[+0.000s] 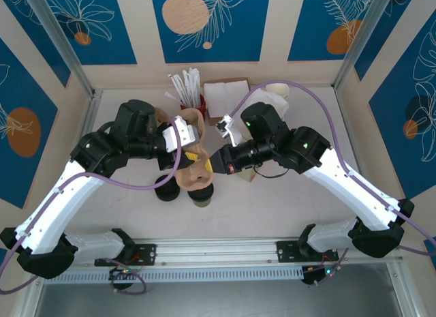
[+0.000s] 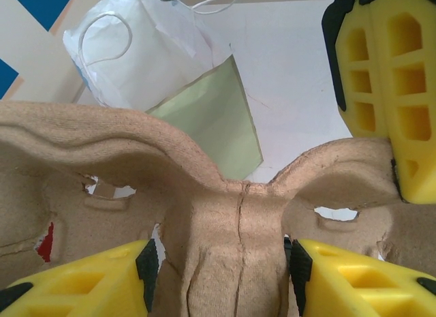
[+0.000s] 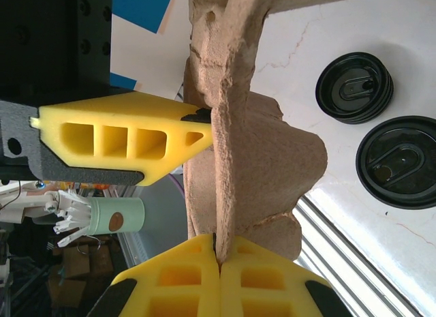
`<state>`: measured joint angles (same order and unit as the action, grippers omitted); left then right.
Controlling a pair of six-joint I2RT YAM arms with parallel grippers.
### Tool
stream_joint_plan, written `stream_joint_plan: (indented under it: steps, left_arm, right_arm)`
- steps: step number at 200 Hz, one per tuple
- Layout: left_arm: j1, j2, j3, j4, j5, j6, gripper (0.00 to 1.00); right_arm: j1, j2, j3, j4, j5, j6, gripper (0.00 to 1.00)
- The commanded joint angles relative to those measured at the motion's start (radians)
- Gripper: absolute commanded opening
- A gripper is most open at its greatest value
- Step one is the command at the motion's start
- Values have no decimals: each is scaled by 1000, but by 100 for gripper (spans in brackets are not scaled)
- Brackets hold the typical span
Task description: Pack the takeout coffee
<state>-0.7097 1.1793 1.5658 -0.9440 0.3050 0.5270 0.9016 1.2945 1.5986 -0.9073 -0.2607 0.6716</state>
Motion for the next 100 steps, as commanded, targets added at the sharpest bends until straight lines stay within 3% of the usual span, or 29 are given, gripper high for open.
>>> stream_joint_plan:
  steps: [1,100]
  left_arm:
    - [-13,-17,-6,-14,0,16,55]
    - [-20,-13,-3,-32,-15,34,46]
  right_arm:
    - [5,-1,8,-17,-3,-15,0]
    - [6,-9,6,-26,6,-7,0]
